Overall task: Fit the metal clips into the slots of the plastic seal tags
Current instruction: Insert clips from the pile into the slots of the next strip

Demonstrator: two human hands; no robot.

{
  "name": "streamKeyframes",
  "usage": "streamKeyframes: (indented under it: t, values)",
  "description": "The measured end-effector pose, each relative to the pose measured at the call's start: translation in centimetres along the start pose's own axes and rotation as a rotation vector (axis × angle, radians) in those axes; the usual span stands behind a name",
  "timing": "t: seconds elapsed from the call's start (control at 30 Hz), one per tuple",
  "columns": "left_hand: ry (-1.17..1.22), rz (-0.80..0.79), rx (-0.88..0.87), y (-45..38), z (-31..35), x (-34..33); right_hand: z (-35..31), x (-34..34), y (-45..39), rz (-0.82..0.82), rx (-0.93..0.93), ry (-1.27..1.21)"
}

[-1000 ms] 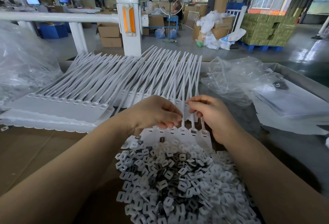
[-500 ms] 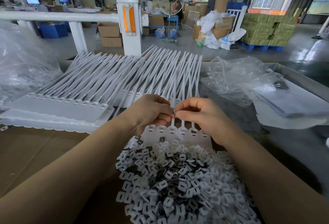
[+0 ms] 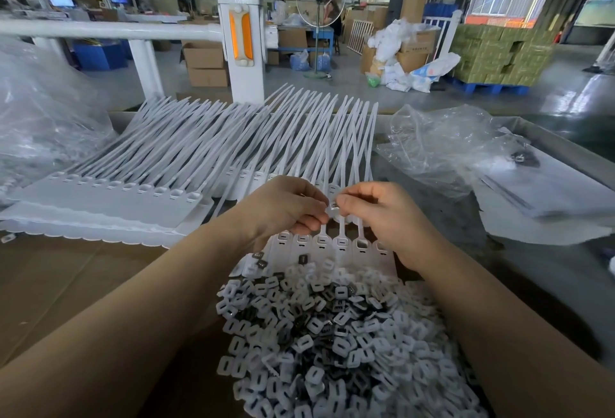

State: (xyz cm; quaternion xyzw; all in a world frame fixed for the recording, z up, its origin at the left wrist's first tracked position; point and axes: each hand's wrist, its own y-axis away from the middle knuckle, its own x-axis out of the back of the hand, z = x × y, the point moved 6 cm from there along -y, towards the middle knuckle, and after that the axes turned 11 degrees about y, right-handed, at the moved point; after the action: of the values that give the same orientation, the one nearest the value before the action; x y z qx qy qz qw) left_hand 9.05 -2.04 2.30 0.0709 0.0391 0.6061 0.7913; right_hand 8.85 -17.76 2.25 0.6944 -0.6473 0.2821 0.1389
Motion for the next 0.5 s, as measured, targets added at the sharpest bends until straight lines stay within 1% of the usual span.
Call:
streamKeyframes:
  t: [0.1, 0.23, 0.5]
  values:
    - [-0.055, -0.027, -0.011, -0.05, -0.02, -0.34, -0.13, -0.02, 0.04, 0.006, -0.010, -0.002]
    - [-0.086, -0.026, -0.027, -0.13, -0.06, -0.49, -0.07, 0.00, 0.01, 0.003, -0.027, -0.015]
    - [-0.239, 0.031, -0.080, -0.05, 0.08, -0.66, 0.01, -0.31, -0.10, -0.036, -0.013, 0.042]
